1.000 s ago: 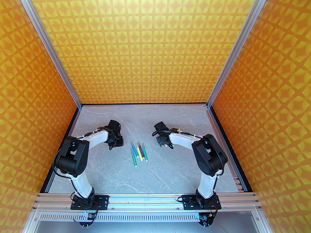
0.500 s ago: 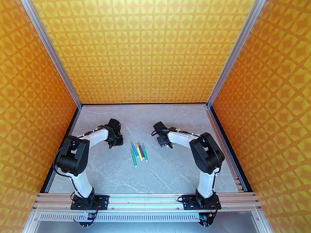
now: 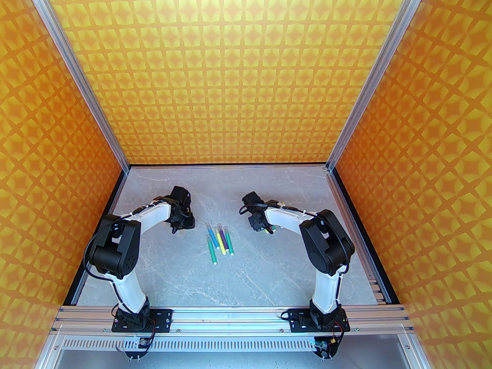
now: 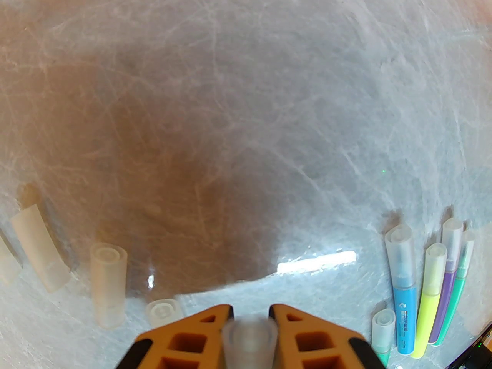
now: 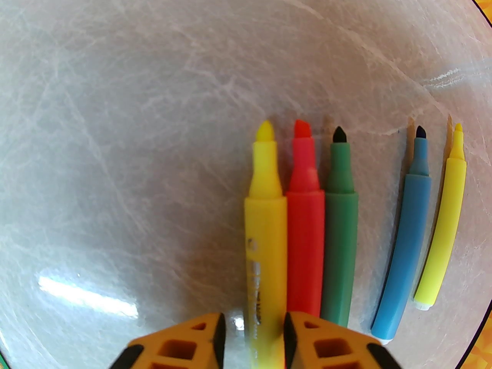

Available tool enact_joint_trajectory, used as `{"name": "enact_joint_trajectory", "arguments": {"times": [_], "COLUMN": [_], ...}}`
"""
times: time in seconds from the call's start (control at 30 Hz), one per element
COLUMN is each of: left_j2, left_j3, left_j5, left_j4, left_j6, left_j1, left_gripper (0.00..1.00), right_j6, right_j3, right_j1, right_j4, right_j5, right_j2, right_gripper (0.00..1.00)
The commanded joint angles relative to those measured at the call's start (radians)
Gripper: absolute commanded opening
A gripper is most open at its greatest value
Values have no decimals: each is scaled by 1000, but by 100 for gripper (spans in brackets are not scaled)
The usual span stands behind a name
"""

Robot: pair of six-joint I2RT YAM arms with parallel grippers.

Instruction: Open the pen caps

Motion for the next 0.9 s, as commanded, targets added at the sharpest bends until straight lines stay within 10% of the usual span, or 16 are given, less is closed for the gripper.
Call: {"name": "enact_joint_trajectory", "arguments": {"times": [0.0,0.47,0.87], "left_j2": [6,-14,-307], "left_j3": [27,23,-158], "left_j5": [-16,-16,33], "left_j4": [-28,-30,143], "left_j6": [22,12,5], "left_j1": [6,9,8], "left_gripper": [23,27,73], "right_j6": [1,-5,62], "right_j3": [11,-78,-101], "right_j1": [-3,77,160], "right_j4": [-24,69,159], "right_j5": [-45,-394,-481], "right_j2": [-62,-221,-159], "right_gripper": [35,39,42]}}
